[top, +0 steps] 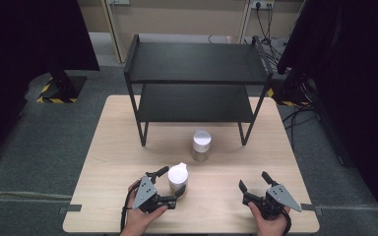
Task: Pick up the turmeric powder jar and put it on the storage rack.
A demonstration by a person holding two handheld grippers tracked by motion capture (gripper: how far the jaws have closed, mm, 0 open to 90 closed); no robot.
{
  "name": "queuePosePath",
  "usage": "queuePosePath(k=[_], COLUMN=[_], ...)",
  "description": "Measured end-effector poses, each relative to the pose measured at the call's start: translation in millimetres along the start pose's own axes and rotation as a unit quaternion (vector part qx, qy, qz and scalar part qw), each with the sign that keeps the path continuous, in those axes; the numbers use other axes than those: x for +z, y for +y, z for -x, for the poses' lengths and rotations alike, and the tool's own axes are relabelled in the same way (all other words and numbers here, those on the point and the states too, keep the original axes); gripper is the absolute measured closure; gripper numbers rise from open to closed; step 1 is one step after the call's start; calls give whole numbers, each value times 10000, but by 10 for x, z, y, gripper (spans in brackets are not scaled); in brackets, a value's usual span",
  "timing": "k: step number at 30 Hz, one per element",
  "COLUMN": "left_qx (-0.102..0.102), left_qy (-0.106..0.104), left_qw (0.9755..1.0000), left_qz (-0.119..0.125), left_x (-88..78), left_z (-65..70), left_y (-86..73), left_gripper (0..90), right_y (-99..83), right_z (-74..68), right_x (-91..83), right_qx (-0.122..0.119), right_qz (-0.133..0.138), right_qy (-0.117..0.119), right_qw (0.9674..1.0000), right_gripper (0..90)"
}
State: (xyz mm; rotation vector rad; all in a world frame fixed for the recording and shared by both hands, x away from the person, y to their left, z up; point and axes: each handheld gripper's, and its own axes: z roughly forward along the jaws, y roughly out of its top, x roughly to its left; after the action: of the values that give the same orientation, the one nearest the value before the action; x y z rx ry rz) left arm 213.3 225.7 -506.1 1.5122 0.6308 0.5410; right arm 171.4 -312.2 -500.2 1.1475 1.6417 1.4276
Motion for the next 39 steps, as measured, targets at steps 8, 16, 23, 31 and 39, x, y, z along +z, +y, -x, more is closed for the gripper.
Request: queuePosePath(k=[8,16,23,31,39], left_qx=[97,147,223,201,187], left_qy=[47,97,153,165,168], left_qw=[9999,9998,9996,9996,9996], left_qz=[-47,-81,-65,-59,-84], left_x=[56,80,102,101,94], left_z=[24,67,93,102,95], left_y=[12,-8,-4,-6,16], left_gripper=[194,236,288,302,304], right_y=[-2,-6,-10,-11,-14], right_z=[4,4,6,6,14], right_x=[-1,-3,-5,-5,-7], right_qx=[12,16,20,23,49], right_qz=[6,17,27,31,39], right_qy=[5,5,7,3,14], right_qw=[10000,10000,10000,10000,10000], right_gripper=[69,69,69,69,69])
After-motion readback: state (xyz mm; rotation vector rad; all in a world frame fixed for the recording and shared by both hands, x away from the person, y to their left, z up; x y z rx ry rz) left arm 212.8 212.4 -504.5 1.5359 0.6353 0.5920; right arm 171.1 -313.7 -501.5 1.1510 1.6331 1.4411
